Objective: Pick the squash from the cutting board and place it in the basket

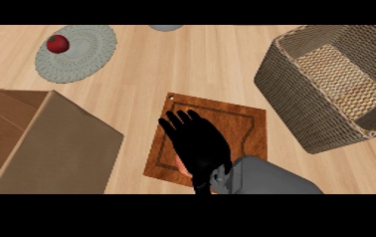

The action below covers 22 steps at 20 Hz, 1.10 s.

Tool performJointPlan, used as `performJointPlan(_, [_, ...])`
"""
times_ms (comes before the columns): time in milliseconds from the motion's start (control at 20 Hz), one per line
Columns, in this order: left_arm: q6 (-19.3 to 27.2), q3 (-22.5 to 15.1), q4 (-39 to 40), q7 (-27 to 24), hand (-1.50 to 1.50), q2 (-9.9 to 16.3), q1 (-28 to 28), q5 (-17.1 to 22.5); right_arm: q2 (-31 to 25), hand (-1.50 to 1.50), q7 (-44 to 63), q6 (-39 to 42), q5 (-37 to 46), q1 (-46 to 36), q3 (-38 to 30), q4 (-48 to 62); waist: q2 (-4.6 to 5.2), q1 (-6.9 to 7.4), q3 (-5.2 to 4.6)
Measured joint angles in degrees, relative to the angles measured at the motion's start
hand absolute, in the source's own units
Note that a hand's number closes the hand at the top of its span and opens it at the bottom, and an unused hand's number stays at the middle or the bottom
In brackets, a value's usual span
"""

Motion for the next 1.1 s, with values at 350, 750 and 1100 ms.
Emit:
performJointPlan(350, [0.01,0.62,0.16,-0.19,0.00,-0.94,-0.05,-0.93,1.64,-1.50,-0.26,2.44,2.84,1.94,1.04,3.93,-0.03,-0.08,0.03])
performJointPlan(750, [-0.58,1.24,-0.09,0.45,0.00,-1.25,-0.20,-0.98,3.21,-1.50,-3.86,2.46,6.42,4.01,-0.23,6.82,0.00,-0.05,-0.05])
performJointPlan(1100, [-0.34,1.37,0.66,-2.30,0.00,-1.99,0.14,-1.94,4.15,1.50,-6.76,1.13,9.68,5.71,-0.70,9.22,-0.06,-0.13,0.09])
